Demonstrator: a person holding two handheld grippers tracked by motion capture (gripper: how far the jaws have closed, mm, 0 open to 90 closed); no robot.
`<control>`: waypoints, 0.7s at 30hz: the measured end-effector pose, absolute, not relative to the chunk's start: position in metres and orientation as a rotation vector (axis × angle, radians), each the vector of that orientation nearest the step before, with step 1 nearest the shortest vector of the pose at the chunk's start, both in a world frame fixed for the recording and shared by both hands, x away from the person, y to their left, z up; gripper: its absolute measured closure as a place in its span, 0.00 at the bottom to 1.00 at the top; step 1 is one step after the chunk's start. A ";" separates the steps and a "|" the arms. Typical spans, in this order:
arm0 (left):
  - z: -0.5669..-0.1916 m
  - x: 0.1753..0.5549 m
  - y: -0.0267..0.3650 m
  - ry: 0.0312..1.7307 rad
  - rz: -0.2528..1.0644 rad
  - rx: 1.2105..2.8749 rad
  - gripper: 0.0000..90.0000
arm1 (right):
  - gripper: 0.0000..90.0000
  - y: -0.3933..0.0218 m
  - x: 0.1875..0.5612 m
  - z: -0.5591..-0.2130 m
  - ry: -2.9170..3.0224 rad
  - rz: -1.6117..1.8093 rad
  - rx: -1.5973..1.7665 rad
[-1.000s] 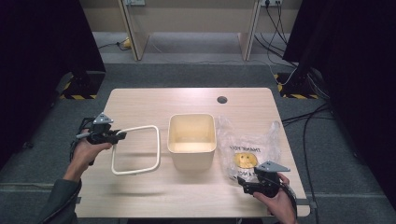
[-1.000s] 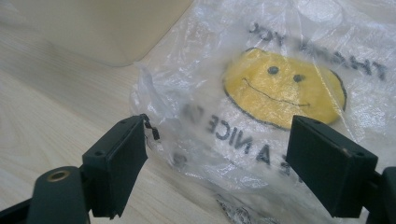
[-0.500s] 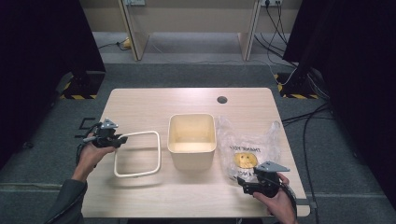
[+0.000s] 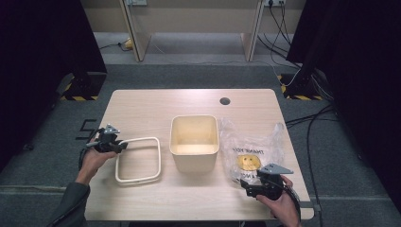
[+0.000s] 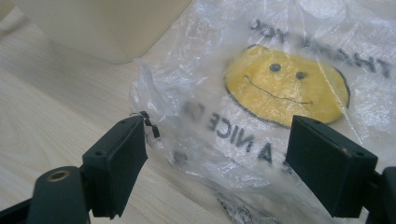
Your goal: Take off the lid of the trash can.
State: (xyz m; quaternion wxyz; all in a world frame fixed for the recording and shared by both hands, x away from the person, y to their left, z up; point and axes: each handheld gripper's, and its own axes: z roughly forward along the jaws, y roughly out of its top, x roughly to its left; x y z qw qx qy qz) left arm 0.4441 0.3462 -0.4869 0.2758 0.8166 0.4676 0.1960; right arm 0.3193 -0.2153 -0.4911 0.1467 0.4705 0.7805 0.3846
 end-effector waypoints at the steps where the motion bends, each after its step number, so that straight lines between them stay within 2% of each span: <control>1: -0.487 0.444 0.347 1.256 0.529 2.197 0.83 | 0.22 -0.215 0.319 -0.491 2.247 1.107 1.352; 10: -0.496 0.446 0.347 1.271 0.535 2.208 0.81 | 0.22 -0.216 0.319 -0.491 2.248 1.105 1.352; 21: -0.491 0.443 0.347 1.335 0.541 2.154 0.58 | 0.22 -0.215 0.319 -0.491 2.249 1.106 1.351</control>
